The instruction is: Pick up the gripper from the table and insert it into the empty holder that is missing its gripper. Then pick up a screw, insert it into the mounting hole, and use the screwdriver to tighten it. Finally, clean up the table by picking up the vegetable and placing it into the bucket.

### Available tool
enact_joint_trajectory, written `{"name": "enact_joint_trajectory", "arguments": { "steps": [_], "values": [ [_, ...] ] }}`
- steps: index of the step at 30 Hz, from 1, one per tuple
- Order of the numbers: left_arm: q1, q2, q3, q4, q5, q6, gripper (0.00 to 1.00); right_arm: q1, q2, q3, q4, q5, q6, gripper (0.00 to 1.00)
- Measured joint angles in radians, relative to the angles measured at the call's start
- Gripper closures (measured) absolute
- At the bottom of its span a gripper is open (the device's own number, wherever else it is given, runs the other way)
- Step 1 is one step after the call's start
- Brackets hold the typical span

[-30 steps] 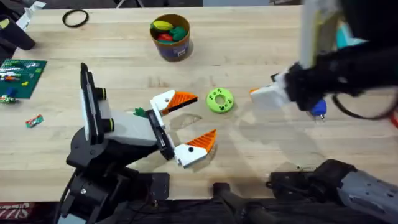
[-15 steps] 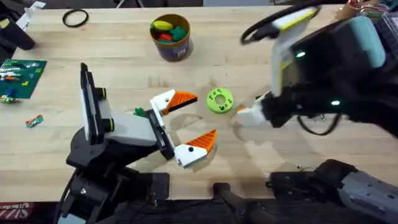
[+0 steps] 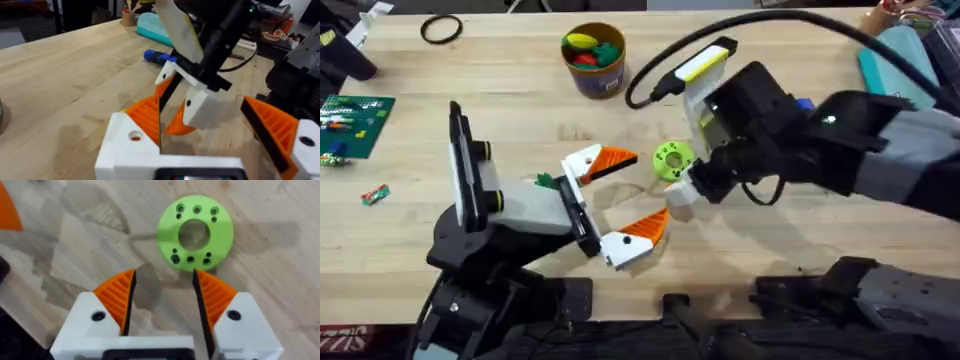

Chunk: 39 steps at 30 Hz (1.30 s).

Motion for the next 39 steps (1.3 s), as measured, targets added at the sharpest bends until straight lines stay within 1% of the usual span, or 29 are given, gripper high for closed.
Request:
{"name": "enact_joint_trajectory", "arguments": {
  "steps": [6,11,17,19,24,25,31,34,35,36,39],
  "values": [
    [0.0,0.0,0.0,0.0,0.0,0.0,0.014,0.0,0.025,0.0,0.075,0.001,-0.012,0.311],
    [0.0,0.0,0.0,0.0,0.0,0.0,0.014,0.0,0.035,0.0,0.083,0.016,-0.026,0.311],
    [0.0,0.0,0.0,0.0,0.0,0.0,0.014,0.0,0.075,0.0,0.102,0.032,-0.031,0.32],
    [0.0,0.0,0.0,0.0,0.0,0.0,0.014,0.0,0.086,0.0,0.103,0.034,-0.035,0.406],
    [0.0,0.0,0.0,0.0,0.0,0.0,0.014,0.0,0.099,0.0,0.107,0.036,-0.041,0.57],
    [0.0,0.0,0.0,0.0,0.0,0.0,0.014,0.0,0.099,0.0,0.109,0.036,-0.041,0.588],
    [0.0,0.0,0.0,0.0,0.0,0.0,0.014,0.0,0.106,0.0,0.112,0.036,-0.041,0.619],
    [0.0,0.0,0.0,0.0,0.0,0.0,0.014,0.0,0.126,0.0,0.12,0.04,-0.044,0.685],
    [0.0,0.0,0.0,0.0,0.0,0.0,0.014,0.0,0.134,0.0,0.127,0.047,-0.044,0.731],
    [0.0,0.0,0.0,0.0,0.0,0.0,0.014,0.0,0.134,0.0,0.127,0.05,-0.044,0.757],
    [0.0,0.0,0.0,0.0,0.0,0.0,0.014,0.0,0.134,0.0,0.129,0.055,-0.045,0.819]
  ]
}}
